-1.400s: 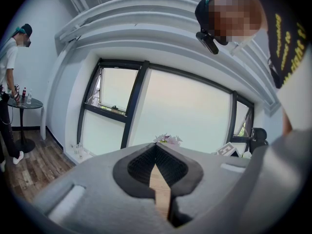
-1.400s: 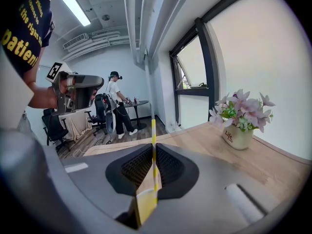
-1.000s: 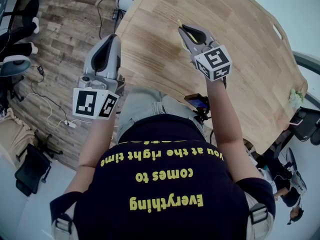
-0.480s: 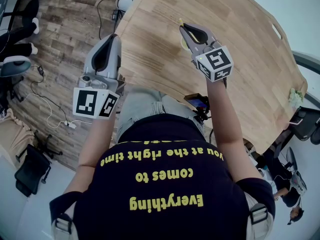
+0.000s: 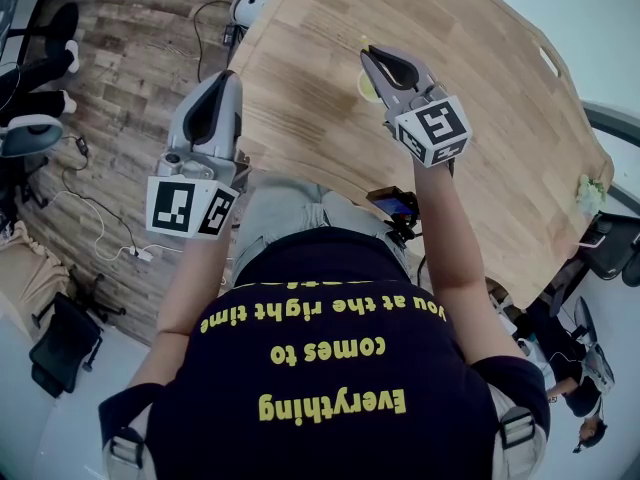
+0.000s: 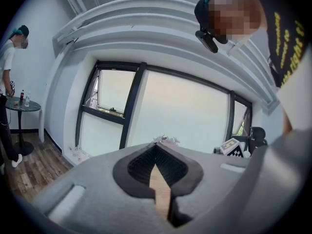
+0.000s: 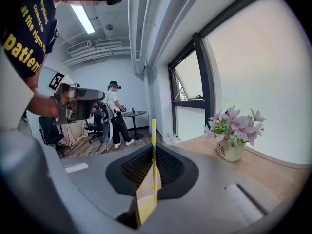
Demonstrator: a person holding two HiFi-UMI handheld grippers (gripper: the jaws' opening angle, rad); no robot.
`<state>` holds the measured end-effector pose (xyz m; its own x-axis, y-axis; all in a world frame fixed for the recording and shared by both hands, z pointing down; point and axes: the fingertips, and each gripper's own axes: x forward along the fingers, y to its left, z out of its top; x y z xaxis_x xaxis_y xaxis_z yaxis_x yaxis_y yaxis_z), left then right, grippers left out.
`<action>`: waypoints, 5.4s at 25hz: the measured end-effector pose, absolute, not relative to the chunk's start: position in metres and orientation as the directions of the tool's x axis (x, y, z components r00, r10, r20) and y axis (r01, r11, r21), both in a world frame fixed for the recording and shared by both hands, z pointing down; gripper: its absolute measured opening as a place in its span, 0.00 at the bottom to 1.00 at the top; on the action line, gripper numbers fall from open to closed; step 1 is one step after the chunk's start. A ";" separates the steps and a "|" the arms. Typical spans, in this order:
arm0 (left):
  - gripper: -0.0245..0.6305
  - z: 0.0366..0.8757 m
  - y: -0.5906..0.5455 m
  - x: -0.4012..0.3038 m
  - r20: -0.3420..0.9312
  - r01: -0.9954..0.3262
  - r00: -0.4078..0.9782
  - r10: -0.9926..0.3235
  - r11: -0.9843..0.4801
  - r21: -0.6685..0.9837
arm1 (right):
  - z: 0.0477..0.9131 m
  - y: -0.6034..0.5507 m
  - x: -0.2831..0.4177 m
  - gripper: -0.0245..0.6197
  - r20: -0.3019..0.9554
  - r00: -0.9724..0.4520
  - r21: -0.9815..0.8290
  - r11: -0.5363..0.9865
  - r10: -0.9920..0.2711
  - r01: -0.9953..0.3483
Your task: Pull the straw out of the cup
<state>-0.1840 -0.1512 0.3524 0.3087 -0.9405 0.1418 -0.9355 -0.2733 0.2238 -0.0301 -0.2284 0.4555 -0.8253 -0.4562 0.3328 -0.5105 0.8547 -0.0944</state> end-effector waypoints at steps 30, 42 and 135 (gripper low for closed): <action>0.04 0.331 -0.138 -0.165 0.103 -0.930 0.339 -0.935 -0.317 0.188 | 0.364 -0.224 0.004 0.08 0.053 -0.824 -0.084 0.820 -0.564 -0.566; 0.04 0.322 -0.134 -0.147 0.084 -0.918 0.375 -0.923 -0.357 0.176 | 0.329 -0.216 0.036 0.08 -0.058 -0.779 -0.099 0.780 -0.624 -0.618; 0.04 0.404 -0.176 -0.094 0.207 -0.832 0.541 -0.815 -0.484 0.269 | 0.600 -0.196 0.113 0.08 0.543 -0.654 -0.735 0.078 -0.527 -0.674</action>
